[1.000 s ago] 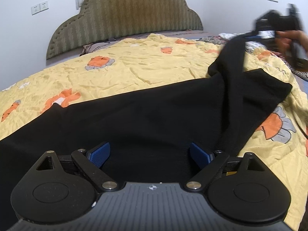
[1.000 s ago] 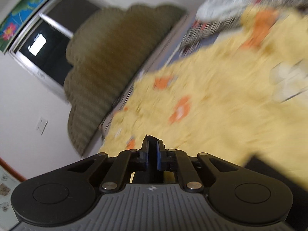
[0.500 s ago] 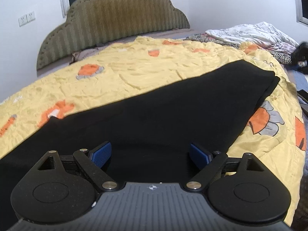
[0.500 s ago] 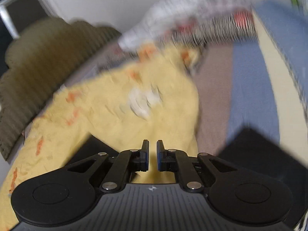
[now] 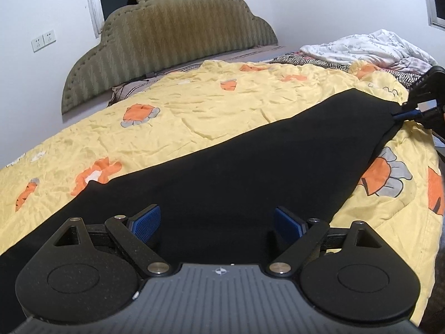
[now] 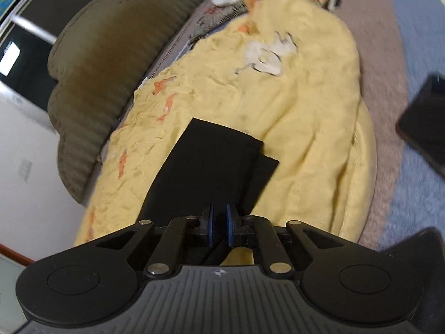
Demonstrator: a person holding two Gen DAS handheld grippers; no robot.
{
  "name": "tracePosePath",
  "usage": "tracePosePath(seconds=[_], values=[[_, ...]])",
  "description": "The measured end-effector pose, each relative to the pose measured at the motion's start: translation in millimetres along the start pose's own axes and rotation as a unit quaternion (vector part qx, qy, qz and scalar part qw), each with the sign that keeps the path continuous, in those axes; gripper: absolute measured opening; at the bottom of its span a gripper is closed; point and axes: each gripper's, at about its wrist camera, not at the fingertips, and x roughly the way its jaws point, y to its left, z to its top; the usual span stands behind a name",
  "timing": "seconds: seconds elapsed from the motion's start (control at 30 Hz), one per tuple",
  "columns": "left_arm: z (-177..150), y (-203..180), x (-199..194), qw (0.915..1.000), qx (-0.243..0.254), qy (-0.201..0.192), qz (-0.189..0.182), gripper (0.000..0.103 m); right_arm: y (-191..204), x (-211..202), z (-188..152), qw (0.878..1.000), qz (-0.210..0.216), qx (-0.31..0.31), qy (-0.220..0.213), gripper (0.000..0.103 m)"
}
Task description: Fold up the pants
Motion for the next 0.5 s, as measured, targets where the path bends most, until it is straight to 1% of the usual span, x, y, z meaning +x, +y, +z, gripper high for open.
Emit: tracePosePath(seconds=[0.1, 0.2, 0.23, 0.37, 0.5], values=[[-0.2, -0.6, -0.6, 0.9999, -0.007, 0.001, -0.010, 0.090, 6.0, -4.5, -4.2, 1.000, -0.021, -0.003, -0.014, 0.009], [-1.4, -3.9, -3.9, 0.9999, 0.010, -0.006, -0.003, 0.091, 4.9, -13.0, -6.3, 0.999, -0.031, -0.007, -0.032, 0.010], [-1.6, -4.3, -4.0, 0.9999, 0.014, -0.006, 0.000, 0.091, 3.3, -14.6, -7.4, 0.999, -0.034, -0.004, -0.032, 0.010], [-1.2, -4.3, -1.3, 1.0000, 0.008, 0.000, -0.002, 0.091, -6.1, -16.0, -11.9, 0.999, -0.025, 0.017, -0.029, 0.010], [-0.7, -5.9, -1.9, 1.0000, 0.007, -0.002, -0.005, 0.091, -5.0, -14.3, -10.6, 0.999, -0.027, 0.020, -0.034, 0.011]])
